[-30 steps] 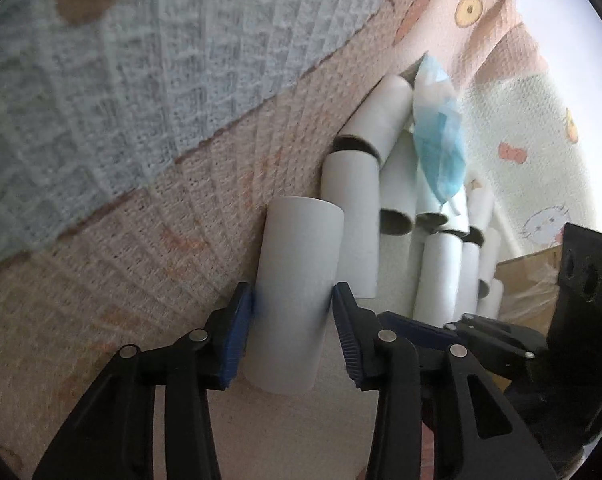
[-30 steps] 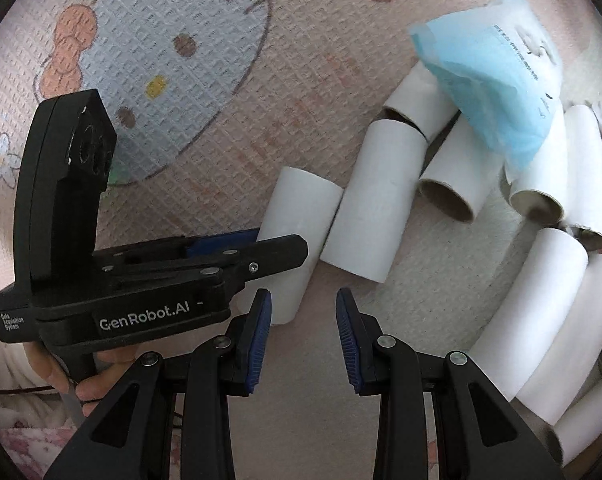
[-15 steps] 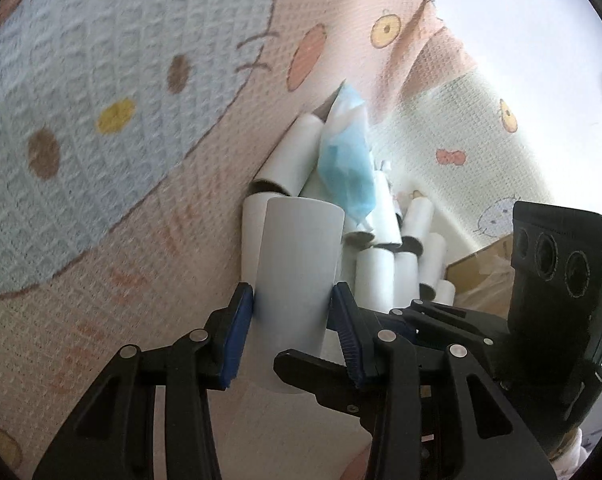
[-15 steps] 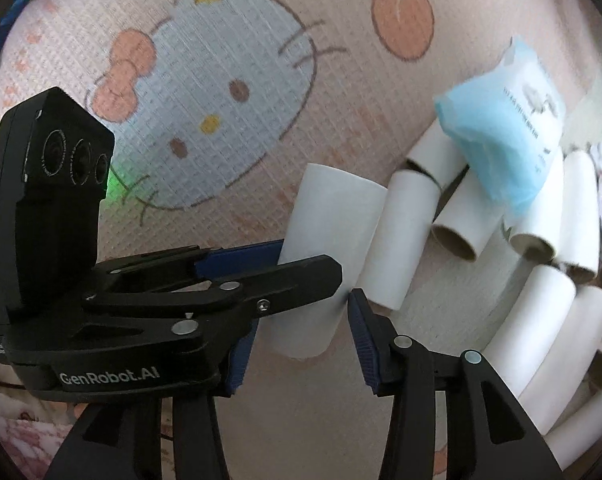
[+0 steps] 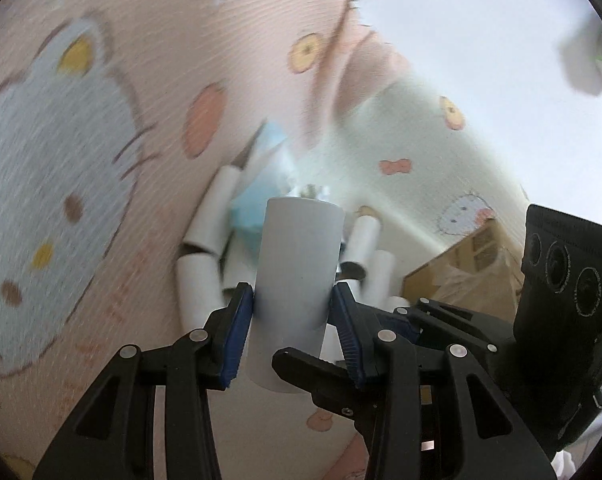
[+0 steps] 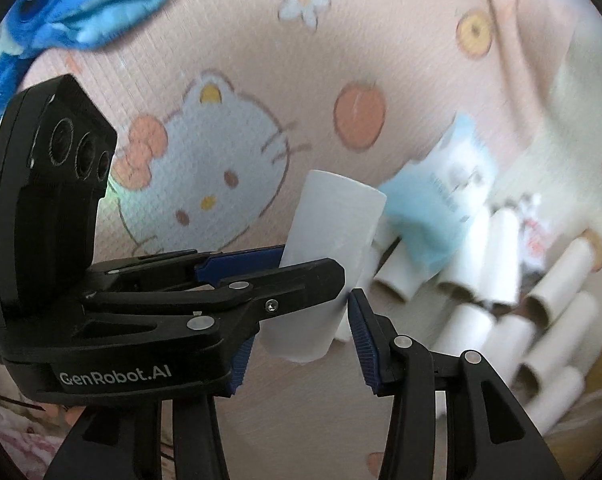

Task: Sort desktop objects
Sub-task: 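Grasp another white cardboard tube with the left gripper, then lift the tube with the left gripper and carry it over the box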

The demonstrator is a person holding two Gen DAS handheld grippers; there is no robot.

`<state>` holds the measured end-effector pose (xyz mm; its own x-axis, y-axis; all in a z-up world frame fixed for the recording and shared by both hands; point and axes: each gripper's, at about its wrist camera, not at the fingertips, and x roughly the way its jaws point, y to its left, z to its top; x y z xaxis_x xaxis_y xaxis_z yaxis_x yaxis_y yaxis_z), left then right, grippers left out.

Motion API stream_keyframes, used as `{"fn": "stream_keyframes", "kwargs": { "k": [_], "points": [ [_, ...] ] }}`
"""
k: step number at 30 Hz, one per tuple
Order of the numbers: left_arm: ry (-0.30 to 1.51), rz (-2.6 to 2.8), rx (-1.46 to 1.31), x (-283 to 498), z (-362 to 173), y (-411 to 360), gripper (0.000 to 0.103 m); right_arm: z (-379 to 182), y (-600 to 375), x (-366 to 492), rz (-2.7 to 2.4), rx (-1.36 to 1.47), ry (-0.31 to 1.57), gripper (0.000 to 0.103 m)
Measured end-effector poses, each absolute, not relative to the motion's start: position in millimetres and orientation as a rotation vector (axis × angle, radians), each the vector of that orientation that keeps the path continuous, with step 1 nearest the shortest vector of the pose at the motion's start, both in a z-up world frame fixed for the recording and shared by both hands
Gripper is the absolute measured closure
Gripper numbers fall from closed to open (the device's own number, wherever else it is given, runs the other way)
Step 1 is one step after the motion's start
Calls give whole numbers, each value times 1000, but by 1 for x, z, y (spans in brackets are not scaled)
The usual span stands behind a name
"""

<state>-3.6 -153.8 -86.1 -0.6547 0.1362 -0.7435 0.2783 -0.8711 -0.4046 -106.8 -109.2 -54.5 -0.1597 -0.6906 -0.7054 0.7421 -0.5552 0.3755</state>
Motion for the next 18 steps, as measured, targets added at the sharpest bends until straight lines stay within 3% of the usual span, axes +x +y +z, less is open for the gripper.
{"fn": "stream_keyframes", "kwargs": {
  "k": [7,18],
  "points": [
    [748,-2730,1306,-11,-80,-141,58,-33,-95,-93,-1957,1112,129,61],
    [702,-2731,1384,-18,-90,-136,58,-43,-89,-94,-1966,1159,150,61]
  ]
}}
